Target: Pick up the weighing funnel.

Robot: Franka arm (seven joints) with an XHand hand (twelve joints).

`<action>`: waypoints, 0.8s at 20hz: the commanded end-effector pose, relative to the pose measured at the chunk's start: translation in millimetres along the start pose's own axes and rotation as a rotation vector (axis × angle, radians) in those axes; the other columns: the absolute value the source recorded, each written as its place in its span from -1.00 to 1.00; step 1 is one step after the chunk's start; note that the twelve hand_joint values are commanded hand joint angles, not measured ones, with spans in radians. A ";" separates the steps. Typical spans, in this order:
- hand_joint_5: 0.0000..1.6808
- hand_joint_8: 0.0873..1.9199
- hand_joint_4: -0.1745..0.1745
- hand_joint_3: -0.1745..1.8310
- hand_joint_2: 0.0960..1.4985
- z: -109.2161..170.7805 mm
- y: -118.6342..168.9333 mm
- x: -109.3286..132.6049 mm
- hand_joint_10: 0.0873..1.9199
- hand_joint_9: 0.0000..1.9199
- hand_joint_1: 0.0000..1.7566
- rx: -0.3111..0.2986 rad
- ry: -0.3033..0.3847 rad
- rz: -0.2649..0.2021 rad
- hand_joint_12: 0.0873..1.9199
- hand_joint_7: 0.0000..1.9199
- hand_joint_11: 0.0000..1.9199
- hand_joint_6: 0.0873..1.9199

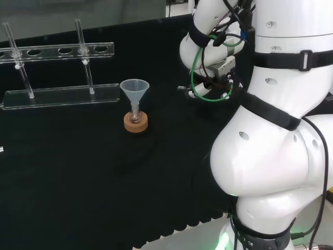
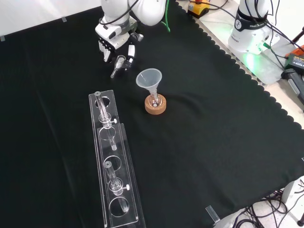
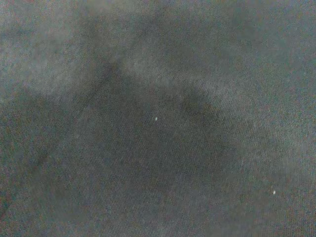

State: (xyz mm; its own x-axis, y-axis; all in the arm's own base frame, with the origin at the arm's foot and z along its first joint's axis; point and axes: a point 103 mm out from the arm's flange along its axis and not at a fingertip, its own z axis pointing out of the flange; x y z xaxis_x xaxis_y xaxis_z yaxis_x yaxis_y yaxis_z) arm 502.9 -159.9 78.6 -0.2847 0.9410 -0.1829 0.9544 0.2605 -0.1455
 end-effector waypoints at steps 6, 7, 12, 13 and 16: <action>0.29 0.52 -1.00 -0.42 0.36 -33.6 1.8 -10.8 -0.12 0.63 -0.28 -0.130 0.036 0.030 -0.21 0.44 0.51 0.94; 0.29 0.52 -1.00 -0.41 0.36 -37.2 0.7 -12.1 -0.12 0.63 -0.28 -0.147 0.048 0.010 -0.21 0.44 0.51 0.95; 0.30 0.53 -1.00 -0.41 0.38 -57.8 -2.1 -16.4 -0.12 0.64 -0.24 -0.178 0.025 0.021 -0.21 0.45 0.52 0.95; 0.30 0.53 -1.00 -0.41 0.38 -60.9 -2.7 -16.5 -0.12 0.64 -0.24 -0.179 0.017 0.023 -0.21 0.45 0.53 0.95; 0.30 0.53 -1.00 -0.41 0.38 -68.6 -3.0 -14.4 -0.11 0.65 -0.23 -0.185 0.001 0.024 -0.22 0.45 0.53 0.96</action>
State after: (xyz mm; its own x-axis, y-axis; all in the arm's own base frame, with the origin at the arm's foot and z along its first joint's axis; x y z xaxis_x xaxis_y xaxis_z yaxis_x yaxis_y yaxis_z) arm 511.8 -163.6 130.8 -0.2879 0.9445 -0.1585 0.9561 0.2929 0.0088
